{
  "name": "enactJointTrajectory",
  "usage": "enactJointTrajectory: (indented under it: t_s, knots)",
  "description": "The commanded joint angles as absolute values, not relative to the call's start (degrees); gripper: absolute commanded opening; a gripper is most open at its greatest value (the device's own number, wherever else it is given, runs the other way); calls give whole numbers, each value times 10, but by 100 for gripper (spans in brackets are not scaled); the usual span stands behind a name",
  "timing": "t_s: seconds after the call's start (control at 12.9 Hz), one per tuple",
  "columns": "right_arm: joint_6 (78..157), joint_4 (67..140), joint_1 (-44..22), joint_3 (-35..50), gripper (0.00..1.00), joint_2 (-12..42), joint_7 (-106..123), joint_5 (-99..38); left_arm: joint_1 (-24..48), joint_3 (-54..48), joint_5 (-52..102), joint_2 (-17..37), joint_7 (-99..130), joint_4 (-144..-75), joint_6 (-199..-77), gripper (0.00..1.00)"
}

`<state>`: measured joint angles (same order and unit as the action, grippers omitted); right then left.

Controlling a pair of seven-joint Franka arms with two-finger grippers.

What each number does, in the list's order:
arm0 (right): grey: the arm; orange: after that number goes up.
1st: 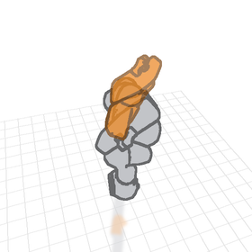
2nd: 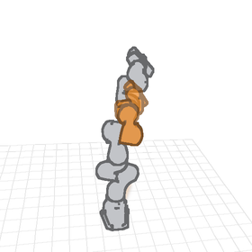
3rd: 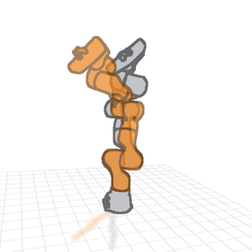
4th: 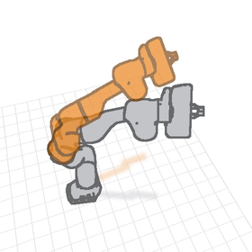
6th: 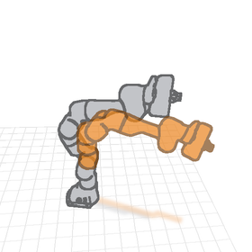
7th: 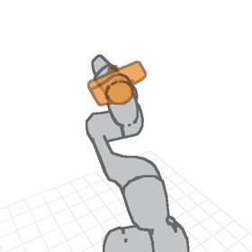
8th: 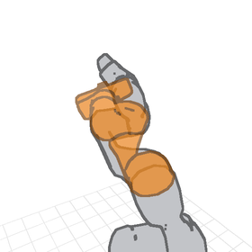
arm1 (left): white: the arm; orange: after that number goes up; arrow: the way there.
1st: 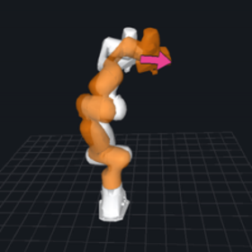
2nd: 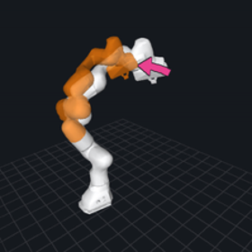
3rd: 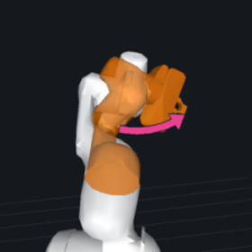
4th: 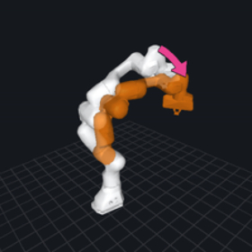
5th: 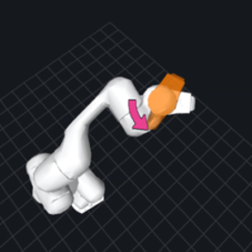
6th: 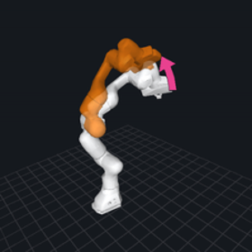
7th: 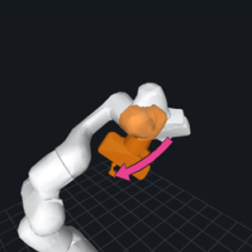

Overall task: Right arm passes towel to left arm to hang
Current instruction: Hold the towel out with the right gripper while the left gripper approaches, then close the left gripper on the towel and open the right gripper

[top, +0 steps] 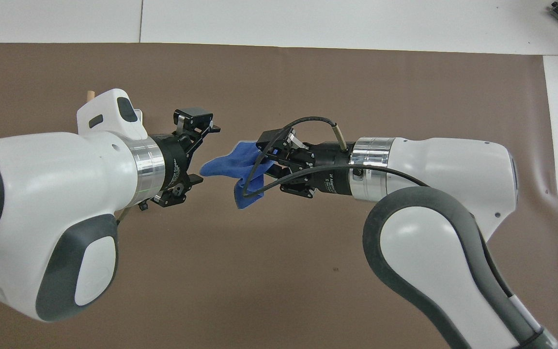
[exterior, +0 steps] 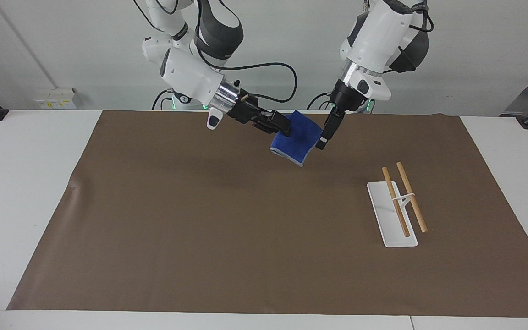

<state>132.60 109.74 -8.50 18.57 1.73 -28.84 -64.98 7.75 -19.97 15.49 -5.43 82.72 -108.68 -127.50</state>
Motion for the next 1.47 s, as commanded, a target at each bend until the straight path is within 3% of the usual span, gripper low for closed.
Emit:
enactJointTrajectory:
  t_s: [0.0, 0.15, 0.23, 0.77, 0.93, 1.39]
  knots:
    - [1322, 1099, -87, 188, 0, 10, -304, -660, 75, -210, 168, -73, 863, -1109, -1288, 100]
    - [1322, 1098, -87, 188, 0, 10, -304, -658, 75, -217, 168, -73, 876, -1109, -1289, 100]
    - [1321, 1098, -87, 188, 0, 10, -304, -657, 75, -217, 168, -73, 880, -1109, -1289, 95]
    - [1319, 1098, -86, 187, 0, 10, -304, -653, 73, -216, 168, -75, 878, -1109, -1279, 25]
    - [1319, 1098, -86, 187, 0, 10, -304, -647, 73, -216, 168, -78, 875, -1113, -1277, 0]
    - [1318, 1098, -86, 186, 0, 8, -304, -644, 69, -216, 168, -80, 757, -1117, -1275, 0]
